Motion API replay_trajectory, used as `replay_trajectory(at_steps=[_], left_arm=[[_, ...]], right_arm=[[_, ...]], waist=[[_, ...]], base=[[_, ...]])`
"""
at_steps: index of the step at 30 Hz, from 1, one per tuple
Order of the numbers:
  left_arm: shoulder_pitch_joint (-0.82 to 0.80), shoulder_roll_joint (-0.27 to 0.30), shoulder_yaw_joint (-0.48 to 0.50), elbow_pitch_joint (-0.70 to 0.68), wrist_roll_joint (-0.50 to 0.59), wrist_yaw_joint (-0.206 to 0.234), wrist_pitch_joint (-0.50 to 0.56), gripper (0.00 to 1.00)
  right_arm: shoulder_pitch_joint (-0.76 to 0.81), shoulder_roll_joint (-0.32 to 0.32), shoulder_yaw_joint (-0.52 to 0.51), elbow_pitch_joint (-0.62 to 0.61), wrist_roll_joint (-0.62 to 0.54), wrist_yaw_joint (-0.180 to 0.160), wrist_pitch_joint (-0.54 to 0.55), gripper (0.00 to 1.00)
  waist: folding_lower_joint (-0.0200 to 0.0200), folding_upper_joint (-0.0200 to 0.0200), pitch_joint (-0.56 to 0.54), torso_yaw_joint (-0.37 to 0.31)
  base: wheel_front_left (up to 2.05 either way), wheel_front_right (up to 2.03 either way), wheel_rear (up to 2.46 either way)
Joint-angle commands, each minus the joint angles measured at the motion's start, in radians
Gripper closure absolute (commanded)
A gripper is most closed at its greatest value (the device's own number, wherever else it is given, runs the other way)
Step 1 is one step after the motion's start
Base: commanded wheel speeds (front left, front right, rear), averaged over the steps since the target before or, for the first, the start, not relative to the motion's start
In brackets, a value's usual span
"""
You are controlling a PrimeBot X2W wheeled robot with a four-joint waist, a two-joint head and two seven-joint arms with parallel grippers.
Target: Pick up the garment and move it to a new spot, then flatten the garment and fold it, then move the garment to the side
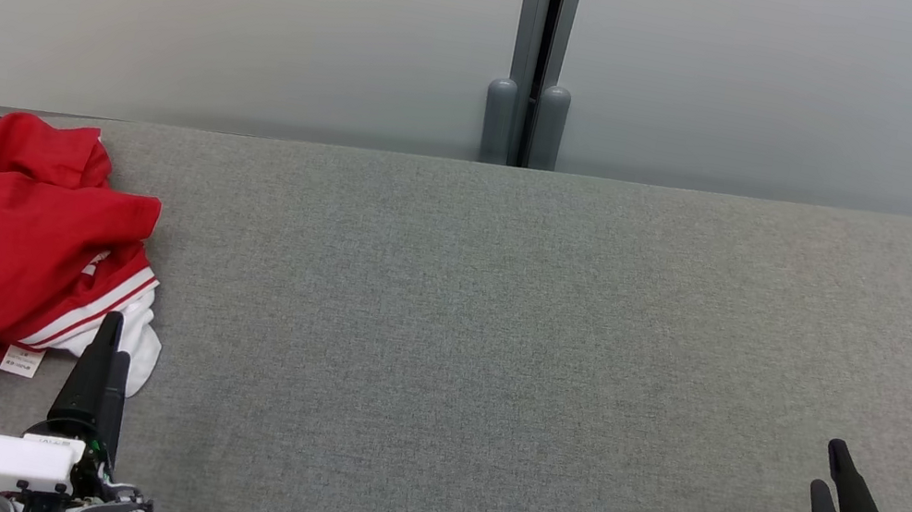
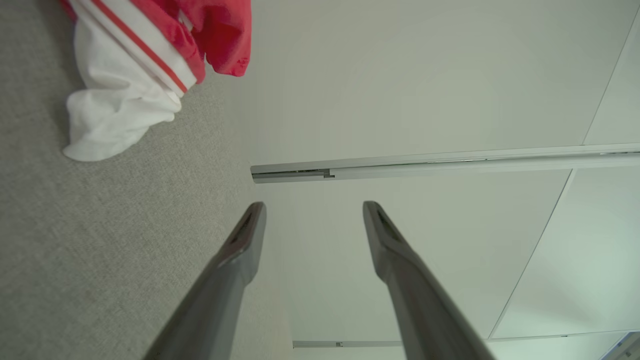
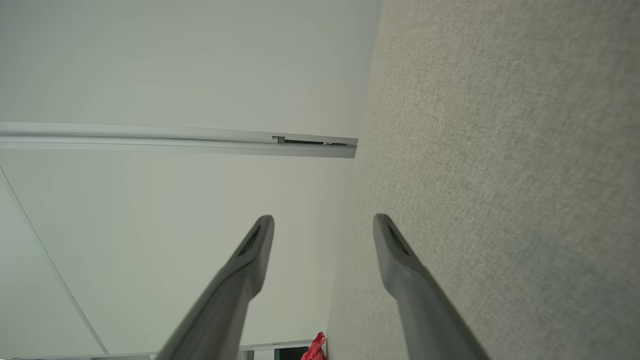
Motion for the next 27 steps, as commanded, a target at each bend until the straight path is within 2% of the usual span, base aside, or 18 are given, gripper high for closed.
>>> replay_trajectory(at_steps=[1,6,14,27], left_arm=[[-0.017,0.009,-0.005,-0.02,0.022,0.001,-0.01,0.0],[-0.016,0.01,-0.013,-0.025,0.068,0.005,-0.028,0.0],[-0.012,0.012,-0.033,-0.047,0.218,0.025,-0.062,0.0],[0.005,0.017,-0.076,-0.053,0.545,0.045,-0.111,0.0]], right_arm=[[-0.011,-0.01,0.005,-0.028,-0.041,0.001,-0.013,0.0],[-0.008,-0.011,0.013,-0.048,-0.129,0.001,-0.031,0.0],[-0.006,-0.025,0.038,-0.093,-0.323,0.001,-0.066,0.0],[-0.002,-0.056,0.067,-0.131,-0.586,0.001,-0.115,0.0]], waist=[[0.0,-0.0001,0.0,0.0],[0.0,-0.0001,0.0,0.0],[0.0,-0.0001,-0.001,0.003],[0.0,-0.0001,-0.005,0.006]], base=[[0.0,0.0,0.0],[0.0,0.0,0.0],[0.0,0.0,0.0],[0.0,0.0,0.0]])
